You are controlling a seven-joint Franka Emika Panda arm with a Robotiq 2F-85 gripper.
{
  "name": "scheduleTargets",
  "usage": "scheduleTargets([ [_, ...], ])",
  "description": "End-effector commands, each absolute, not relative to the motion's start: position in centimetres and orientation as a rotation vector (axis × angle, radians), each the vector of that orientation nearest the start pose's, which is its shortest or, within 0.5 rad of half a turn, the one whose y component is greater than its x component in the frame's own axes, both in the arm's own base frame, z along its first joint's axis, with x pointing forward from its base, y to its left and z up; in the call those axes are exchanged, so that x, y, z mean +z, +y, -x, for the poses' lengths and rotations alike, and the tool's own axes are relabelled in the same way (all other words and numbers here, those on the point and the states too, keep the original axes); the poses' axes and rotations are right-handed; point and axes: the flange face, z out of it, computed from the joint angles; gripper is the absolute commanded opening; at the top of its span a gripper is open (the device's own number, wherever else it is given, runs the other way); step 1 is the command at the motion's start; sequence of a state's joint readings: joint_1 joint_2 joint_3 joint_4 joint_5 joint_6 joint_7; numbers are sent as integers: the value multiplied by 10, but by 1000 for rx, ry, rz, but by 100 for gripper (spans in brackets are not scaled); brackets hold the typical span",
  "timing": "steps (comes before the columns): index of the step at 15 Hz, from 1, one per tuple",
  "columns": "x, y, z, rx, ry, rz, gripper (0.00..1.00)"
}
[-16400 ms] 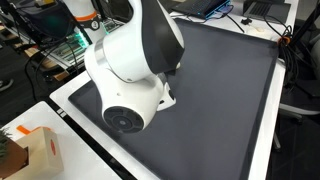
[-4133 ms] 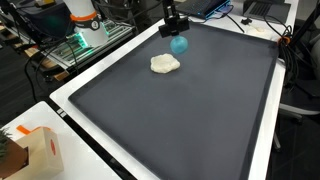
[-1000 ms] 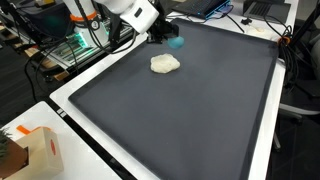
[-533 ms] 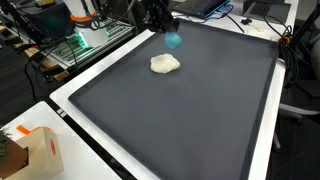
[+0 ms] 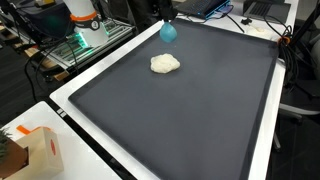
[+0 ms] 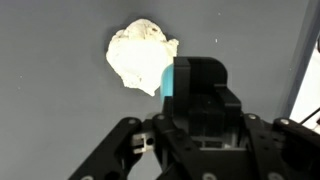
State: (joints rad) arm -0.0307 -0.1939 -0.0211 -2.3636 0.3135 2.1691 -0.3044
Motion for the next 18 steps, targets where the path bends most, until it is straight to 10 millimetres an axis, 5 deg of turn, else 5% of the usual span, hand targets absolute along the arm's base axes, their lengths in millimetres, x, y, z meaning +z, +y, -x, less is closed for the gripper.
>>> scheduleTargets([
  [1, 426, 2, -464, -18, -59, 2950, 25],
  [8, 453, 21, -459, 17, -34, 3015, 25],
  [9, 444, 17, -465, 0, -49, 2983, 50],
  [18, 450, 20, -464, 2, -44, 2993, 50],
])
